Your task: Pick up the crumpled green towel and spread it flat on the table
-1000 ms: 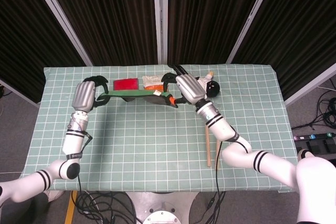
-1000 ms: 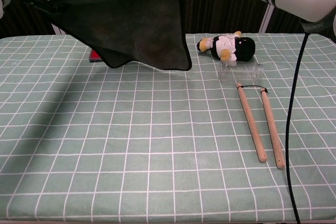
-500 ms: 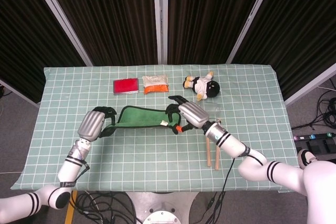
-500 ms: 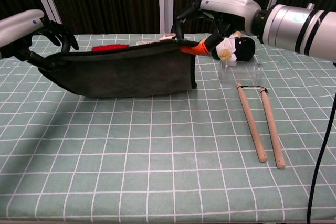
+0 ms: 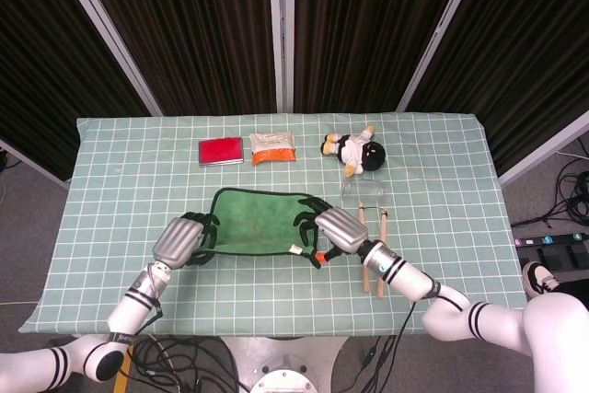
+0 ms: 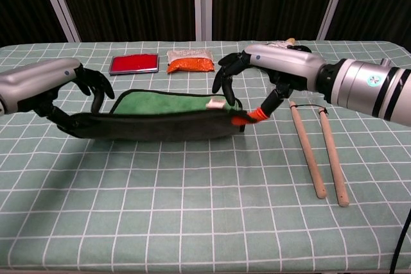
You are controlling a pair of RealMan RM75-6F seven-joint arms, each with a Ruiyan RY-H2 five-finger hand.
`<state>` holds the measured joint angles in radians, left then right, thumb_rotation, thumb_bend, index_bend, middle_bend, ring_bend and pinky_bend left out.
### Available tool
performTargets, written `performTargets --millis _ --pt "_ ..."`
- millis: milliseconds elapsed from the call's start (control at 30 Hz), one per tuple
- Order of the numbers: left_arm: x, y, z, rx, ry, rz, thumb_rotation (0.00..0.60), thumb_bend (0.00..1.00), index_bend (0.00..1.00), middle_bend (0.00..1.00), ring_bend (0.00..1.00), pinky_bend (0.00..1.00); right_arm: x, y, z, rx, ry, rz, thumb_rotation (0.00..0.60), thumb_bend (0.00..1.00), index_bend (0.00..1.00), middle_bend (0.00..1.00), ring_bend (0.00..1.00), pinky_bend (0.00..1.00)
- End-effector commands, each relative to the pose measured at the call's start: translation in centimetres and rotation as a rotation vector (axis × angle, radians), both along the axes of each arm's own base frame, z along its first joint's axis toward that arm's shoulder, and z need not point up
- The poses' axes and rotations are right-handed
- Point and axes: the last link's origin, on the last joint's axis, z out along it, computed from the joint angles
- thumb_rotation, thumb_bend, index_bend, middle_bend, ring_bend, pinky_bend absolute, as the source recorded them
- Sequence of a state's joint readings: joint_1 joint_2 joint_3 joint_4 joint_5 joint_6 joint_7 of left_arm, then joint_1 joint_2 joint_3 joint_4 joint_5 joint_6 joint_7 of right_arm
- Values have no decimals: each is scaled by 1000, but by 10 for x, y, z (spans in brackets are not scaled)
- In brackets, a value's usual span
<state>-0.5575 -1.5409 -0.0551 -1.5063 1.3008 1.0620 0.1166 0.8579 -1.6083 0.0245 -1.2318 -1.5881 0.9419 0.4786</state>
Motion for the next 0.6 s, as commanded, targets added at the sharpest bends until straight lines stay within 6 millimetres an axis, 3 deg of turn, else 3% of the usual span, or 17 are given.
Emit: performTargets --millis 33,133,300,400,500,567,600 --pt "2 -6 -2 -52 30 -11 600 221 297 296 247 268 -9 10 -4 -15 40 25 462 0 353 198 0 0" --pt "6 -9 -2 -68 24 -12 572 133 224 234 209 263 -11 15 -1 -36 46 34 369 0 217 141 0 0" --pt "11 -13 2 -71 -17 -11 442 80 194 209 199 261 -11 20 10 -59 35 28 340 0 168 118 0 0" --pt "13 -14 8 -61 -33 -14 411 59 192 209 198 261 -10 21 18 -80 40 42 335 0 168 117 0 0" --pt "12 -12 18 -39 -40 -1 408 52 192 209 198 261 -10 22 29 -108 39 50 334 0 167 117 0 0" --pt "9 -9 26 -15 -52 25 470 52 192 209 198 261 -11 22 38 -135 34 41 365 0 177 121 0 0" --pt "4 -6 31 12 -53 47 528 53 192 209 198 261 -13 21 46 -168 31 31 416 0 189 128 0 0"
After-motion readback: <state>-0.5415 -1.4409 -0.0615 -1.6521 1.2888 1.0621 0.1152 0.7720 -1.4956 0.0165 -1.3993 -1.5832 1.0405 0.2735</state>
